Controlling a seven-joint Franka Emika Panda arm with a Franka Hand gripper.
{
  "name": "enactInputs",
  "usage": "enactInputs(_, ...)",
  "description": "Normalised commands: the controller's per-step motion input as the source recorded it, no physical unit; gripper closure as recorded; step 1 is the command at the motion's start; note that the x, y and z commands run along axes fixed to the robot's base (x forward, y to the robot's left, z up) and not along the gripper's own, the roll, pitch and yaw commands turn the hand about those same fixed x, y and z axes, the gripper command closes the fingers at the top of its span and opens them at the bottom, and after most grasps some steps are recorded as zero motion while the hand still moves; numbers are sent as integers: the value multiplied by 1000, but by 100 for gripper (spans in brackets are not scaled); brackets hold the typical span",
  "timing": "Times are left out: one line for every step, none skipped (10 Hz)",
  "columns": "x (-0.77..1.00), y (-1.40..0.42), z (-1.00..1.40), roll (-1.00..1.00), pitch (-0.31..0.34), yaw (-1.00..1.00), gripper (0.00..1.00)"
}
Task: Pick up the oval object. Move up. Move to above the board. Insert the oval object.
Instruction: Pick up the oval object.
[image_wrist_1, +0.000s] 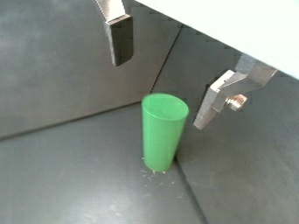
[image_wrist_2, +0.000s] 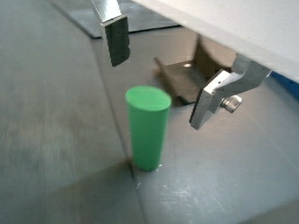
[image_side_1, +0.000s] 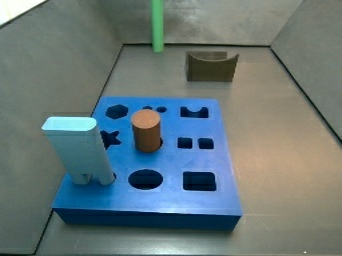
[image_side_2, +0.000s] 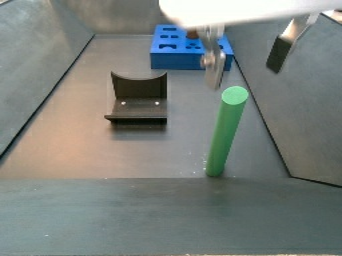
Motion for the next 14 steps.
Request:
enactInputs(197,211,-594,-63,-10,637,0)
enactInputs(194,177,-629,-76,0,629,0)
enactInputs(197,151,-646,-61,0,643,0)
enactInputs(186,117,-677,-39,0,660,0)
enactInputs(151,37,-706,-13,0,663,0)
enactInputs(-97,0,-534,-13,-29,500,0)
enactInputs(6,0,0,10,17,0,0)
enactInputs(0,0,0,-20,0,0,0)
enactInputs(-114,-154,-63,0,0,83,0)
enactInputs(-103,-286,-100,0,0,17,0)
enactInputs(0,0,0,0,0,0,100)
enactInputs(0,0,0,6,0,0,100)
enactInputs(0,0,0,0,0,0,100)
enactInputs(0,0,0,0,0,0,100)
